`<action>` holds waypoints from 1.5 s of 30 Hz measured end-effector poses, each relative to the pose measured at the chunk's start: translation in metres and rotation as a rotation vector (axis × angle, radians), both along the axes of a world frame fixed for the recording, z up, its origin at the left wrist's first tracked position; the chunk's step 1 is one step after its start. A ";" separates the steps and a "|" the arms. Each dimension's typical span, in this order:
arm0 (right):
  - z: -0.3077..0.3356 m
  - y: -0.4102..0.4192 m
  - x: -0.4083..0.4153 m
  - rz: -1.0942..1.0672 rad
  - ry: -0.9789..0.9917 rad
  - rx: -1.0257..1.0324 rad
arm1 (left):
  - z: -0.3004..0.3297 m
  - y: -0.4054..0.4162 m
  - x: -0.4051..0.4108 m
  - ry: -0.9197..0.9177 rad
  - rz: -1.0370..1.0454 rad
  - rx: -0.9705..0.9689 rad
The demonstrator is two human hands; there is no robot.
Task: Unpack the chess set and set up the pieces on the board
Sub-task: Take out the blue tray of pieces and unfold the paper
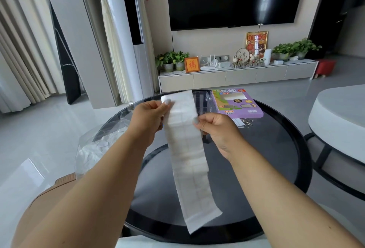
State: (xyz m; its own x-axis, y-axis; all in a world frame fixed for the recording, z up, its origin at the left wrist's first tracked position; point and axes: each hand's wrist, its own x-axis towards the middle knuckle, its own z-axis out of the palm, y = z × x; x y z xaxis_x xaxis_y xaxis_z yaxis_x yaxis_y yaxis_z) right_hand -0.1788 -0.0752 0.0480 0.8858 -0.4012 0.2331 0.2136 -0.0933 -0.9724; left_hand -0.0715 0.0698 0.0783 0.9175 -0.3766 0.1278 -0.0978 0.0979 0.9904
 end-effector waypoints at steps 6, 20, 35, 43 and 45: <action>-0.001 0.002 0.005 -0.158 0.019 0.021 | -0.001 -0.011 -0.029 -0.401 0.391 0.437; -0.001 -0.013 -0.005 0.047 0.054 0.426 | -0.005 -0.007 -0.038 0.198 0.043 0.080; -0.030 -0.035 0.008 -0.517 0.099 -0.310 | -0.032 -0.004 -0.007 0.118 0.168 0.237; -0.067 -0.078 0.006 -0.593 0.320 -0.473 | -0.069 0.011 0.024 -0.084 0.409 0.563; -0.076 -0.092 0.008 -0.586 0.424 -0.531 | -0.079 0.017 0.035 -0.118 0.433 0.659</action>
